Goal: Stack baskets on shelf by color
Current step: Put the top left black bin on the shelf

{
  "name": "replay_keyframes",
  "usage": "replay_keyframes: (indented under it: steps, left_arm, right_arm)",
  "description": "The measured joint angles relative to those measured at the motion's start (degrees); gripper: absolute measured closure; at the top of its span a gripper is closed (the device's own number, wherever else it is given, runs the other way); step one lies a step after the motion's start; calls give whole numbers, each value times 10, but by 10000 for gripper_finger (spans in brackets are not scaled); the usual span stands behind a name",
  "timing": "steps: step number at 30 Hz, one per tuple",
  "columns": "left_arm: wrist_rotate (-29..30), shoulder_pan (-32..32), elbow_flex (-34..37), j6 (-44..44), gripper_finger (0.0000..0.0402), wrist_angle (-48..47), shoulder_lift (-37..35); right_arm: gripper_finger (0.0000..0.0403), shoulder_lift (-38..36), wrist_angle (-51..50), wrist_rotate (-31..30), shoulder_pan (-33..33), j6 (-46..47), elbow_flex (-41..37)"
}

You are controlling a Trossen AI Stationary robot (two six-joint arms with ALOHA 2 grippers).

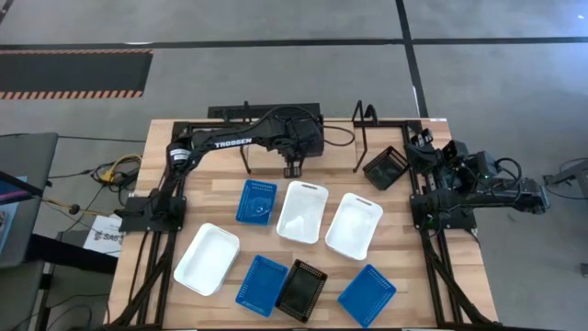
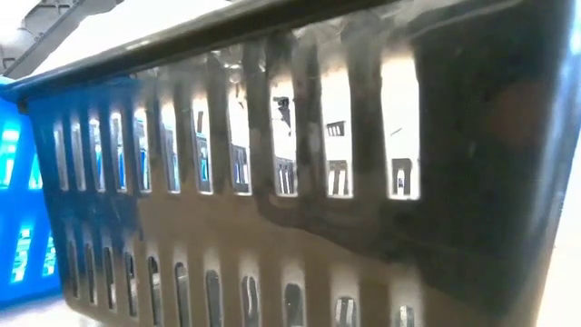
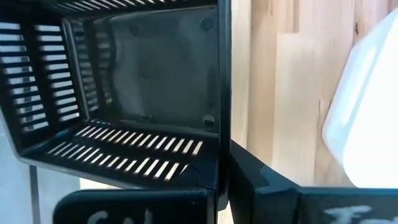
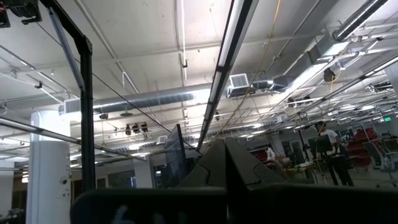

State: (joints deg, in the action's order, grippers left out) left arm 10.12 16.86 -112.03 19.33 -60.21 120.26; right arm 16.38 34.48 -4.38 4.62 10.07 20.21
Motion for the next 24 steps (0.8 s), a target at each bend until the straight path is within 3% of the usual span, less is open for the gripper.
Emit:
replay_keyframes:
  steps: [24]
  left_arm:
    - [0, 12, 65, -4, 401, 23, -1]
  right_arm:
    - [397, 0, 0, 0, 0, 0, 0]
